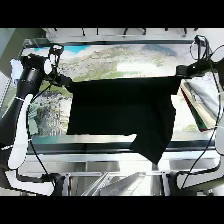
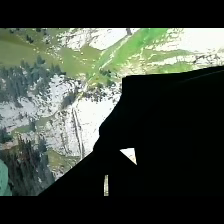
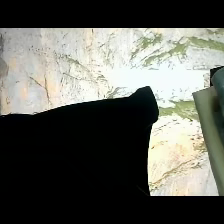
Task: Fold the shirts.
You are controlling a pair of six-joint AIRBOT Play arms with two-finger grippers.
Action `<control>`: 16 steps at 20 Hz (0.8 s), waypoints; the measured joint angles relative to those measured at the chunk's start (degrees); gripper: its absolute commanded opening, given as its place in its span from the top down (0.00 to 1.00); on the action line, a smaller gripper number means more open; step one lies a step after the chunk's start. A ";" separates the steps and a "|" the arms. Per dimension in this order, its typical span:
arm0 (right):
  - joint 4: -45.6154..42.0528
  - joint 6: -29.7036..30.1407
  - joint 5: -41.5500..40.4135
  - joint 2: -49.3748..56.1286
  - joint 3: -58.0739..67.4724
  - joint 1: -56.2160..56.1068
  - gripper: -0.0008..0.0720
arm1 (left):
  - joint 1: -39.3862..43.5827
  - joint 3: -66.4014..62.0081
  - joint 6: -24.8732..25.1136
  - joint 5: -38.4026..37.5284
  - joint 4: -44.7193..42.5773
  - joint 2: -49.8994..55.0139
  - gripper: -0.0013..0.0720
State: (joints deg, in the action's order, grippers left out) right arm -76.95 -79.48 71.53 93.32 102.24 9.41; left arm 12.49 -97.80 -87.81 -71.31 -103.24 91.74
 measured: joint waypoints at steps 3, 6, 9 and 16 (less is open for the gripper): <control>-0.31 -0.57 2.49 0.39 -0.04 -0.04 0.96 | 0.00 0.17 -0.15 -0.39 -0.46 0.24 0.96; -1.16 -2.23 4.24 0.72 -0.46 -0.07 0.96 | -0.02 2.51 -0.17 -1.18 -0.46 0.35 0.96; -1.55 -3.80 5.14 1.33 -1.99 -0.07 0.96 | -0.04 6.38 -0.17 -1.22 -0.42 0.39 0.96; -2.03 -5.79 6.64 2.03 -9.77 -0.26 0.96 | 0.02 13.55 -0.17 1.49 -0.22 0.39 0.96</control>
State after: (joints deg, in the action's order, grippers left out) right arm -78.98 -85.27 78.17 95.35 92.47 9.15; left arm 12.51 -84.25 -87.99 -69.82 -103.46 92.14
